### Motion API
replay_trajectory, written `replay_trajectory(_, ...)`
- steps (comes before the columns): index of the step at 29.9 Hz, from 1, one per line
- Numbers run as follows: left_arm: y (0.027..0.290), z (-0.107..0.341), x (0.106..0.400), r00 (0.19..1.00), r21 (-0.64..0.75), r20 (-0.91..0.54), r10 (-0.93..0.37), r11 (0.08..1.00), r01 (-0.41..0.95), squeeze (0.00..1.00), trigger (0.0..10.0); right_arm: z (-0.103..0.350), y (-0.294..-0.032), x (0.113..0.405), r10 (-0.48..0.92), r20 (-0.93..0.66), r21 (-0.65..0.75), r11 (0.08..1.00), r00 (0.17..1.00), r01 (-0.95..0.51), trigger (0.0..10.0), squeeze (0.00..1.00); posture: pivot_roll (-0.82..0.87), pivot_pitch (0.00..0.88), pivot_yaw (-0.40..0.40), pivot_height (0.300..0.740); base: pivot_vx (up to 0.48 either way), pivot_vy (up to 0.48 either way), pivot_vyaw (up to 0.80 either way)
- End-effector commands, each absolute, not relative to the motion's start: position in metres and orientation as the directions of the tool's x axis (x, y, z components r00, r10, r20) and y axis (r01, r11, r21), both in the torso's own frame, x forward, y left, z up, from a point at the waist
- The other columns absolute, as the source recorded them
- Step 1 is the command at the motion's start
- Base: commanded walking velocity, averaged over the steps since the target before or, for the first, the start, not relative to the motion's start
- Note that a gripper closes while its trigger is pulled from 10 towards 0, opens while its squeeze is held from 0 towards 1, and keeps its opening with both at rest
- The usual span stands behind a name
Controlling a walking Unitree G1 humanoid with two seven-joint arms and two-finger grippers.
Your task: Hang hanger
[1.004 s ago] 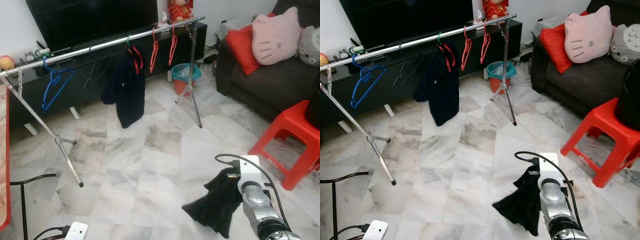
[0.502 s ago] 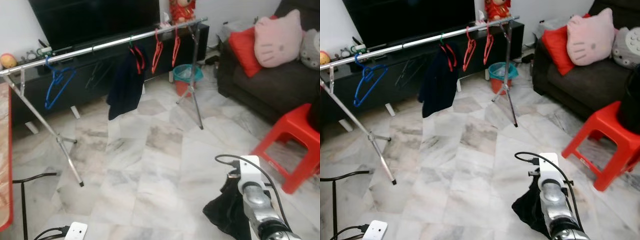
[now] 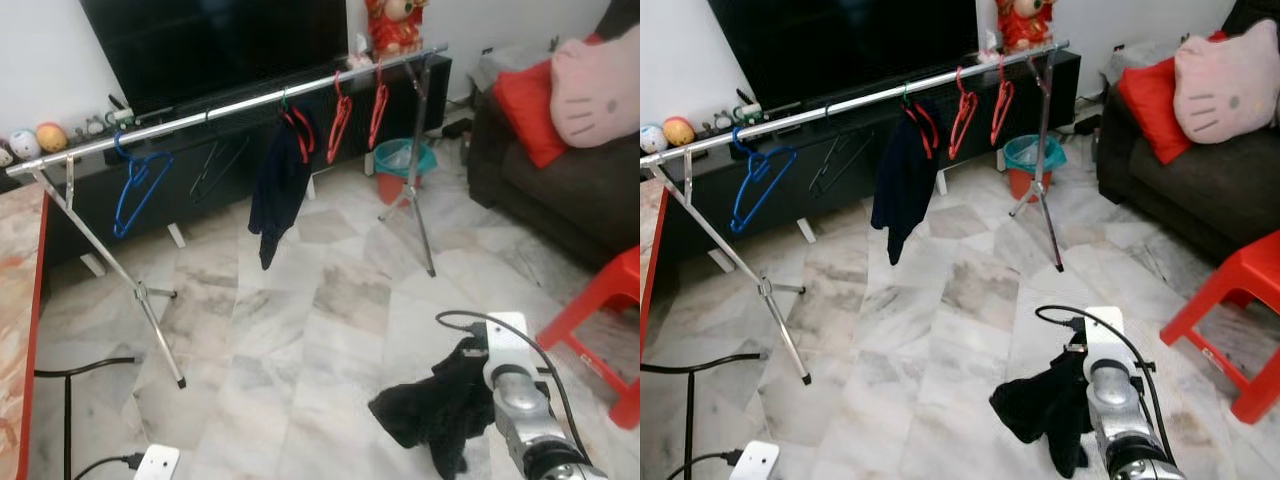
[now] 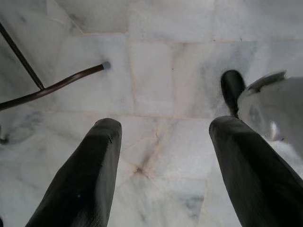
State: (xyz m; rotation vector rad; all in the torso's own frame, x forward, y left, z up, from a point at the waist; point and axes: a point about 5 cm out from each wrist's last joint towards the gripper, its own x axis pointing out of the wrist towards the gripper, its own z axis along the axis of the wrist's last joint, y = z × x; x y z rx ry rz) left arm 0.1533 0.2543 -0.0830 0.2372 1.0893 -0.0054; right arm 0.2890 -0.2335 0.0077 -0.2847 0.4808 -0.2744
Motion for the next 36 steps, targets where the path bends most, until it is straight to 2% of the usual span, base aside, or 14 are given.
replay_trajectory(1,0.2581,-0.0816,0.154,0.467,0.197,-0.876,0.124,0.974,0.111,0.0,10.0,0.0145,-0.2336,0.2946,-0.317,-0.381,-0.333,0.923,0.868,0.191,10.0,0.0,-0.13,0.0,0.082,0.74,0.304,0.0,0.0)
replay_trajectory(6,0.2579,-0.0816,0.1542,0.467,0.196,-0.875,0.124,0.975,0.109,0.0,10.0,0.0142,-0.2325,0.2949,-0.309,-0.385,-0.337,0.924,0.87,0.179,10.0,0.0,-0.12,0.0,0.081,0.74,0.307,0.0,0.71)
replay_trajectory(19,0.2576,-0.0817,0.1542,0.467,0.193,-0.876,0.123,0.975,0.106,0.0,10.0,0.0124,-0.2307,0.2936,-0.303,-0.389,-0.333,0.927,0.87,0.174,10.0,0.0,-0.13,0.0,0.081,0.74,0.307,0.0,0.0)
replay_trajectory(23,0.257,-0.0819,0.1543,0.467,0.191,-0.876,0.122,0.976,0.104,0.0,10.0,0.013,-0.2316,0.294,-0.298,-0.387,-0.343,0.925,0.873,0.164,10.0,0.0,-0.13,0.0,0.077,0.74,0.307,0.0,0.8)
replay_trajectory(36,0.2563,-0.0822,0.1539,0.467,0.188,-0.876,0.12,0.977,0.101,0.0,10.0,0.0122,-0.2318,0.2937,-0.304,-0.395,-0.325,0.929,0.867,0.177,10.0,0.0,-0.13,0.0,0.074,0.74,0.307,0.0,0.0)
